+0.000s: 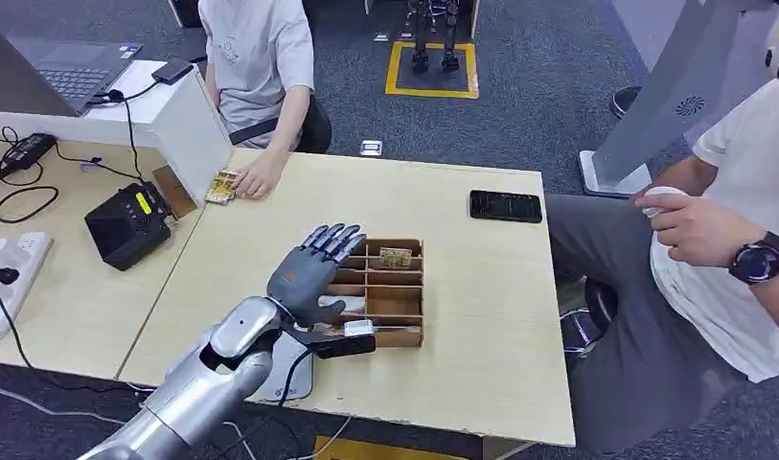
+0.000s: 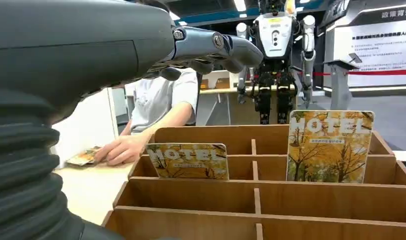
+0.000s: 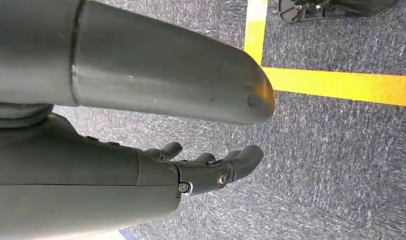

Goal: Pass the card to the sensor for recognition and then transmit it.

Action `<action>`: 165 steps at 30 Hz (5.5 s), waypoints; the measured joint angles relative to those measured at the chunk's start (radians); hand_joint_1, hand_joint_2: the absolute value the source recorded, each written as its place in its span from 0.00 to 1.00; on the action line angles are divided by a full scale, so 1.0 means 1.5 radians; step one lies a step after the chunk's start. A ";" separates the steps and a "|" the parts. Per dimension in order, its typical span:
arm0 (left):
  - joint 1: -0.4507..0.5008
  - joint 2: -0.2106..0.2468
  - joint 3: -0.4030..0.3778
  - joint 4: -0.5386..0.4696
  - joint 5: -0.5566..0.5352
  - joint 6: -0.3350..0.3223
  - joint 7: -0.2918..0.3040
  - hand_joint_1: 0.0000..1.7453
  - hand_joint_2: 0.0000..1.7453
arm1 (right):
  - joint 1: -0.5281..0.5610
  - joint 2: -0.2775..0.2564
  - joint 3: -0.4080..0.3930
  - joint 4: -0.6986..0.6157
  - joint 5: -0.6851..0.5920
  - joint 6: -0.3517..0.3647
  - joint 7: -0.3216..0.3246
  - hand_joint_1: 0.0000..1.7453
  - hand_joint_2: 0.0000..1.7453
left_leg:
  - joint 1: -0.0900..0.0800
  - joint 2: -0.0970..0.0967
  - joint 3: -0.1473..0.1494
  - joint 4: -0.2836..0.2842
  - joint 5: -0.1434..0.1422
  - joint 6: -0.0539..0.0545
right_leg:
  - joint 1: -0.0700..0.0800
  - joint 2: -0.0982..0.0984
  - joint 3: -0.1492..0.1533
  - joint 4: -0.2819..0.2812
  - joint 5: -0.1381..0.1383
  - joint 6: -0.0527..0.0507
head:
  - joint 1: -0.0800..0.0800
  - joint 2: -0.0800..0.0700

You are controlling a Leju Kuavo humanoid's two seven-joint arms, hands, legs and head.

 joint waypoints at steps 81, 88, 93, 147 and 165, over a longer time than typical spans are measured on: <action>-0.003 -0.048 0.035 0.077 -0.011 0.032 0.009 0.00 1.00 | 0.000 0.002 0.000 0.000 0.023 0.002 0.002 0.00 0.00 | 0.000 0.000 0.000 0.000 0.000 0.000 | 0.000 0.000 0.000 0.000 0.000 0.000 | 0.000 0.000; -0.011 -0.053 0.035 0.094 -0.021 0.041 0.013 0.00 1.00 | 0.000 0.002 0.000 0.000 0.023 0.002 0.002 0.00 0.00 | 0.000 0.000 0.000 0.000 0.000 0.000 | 0.000 0.000 0.000 0.000 0.000 0.000 | 0.000 0.000; -0.014 -0.054 0.035 0.105 -0.022 0.046 0.013 0.62 1.00 | 0.000 0.002 0.000 0.000 0.023 0.002 0.002 0.00 0.00 | 0.000 0.000 0.000 0.000 0.000 0.000 | 0.000 0.000 0.000 0.000 0.000 0.000 | 0.000 0.000; -0.016 -0.061 0.044 0.111 0.018 0.021 -0.018 1.00 1.00 | 0.000 0.006 0.000 0.001 0.031 0.001 -0.007 0.00 0.00 | 0.000 0.000 0.000 0.000 0.001 0.001 | 0.000 0.000 0.001 0.000 0.000 0.000 | 0.000 0.000; -0.002 -0.051 0.044 0.041 0.065 -0.009 -0.029 1.00 1.00 | 0.000 0.008 -0.001 0.001 0.030 -0.001 -0.008 0.00 0.00 | 0.000 0.000 0.000 0.000 0.001 0.001 | 0.000 0.000 0.001 0.000 0.000 0.000 | 0.000 0.000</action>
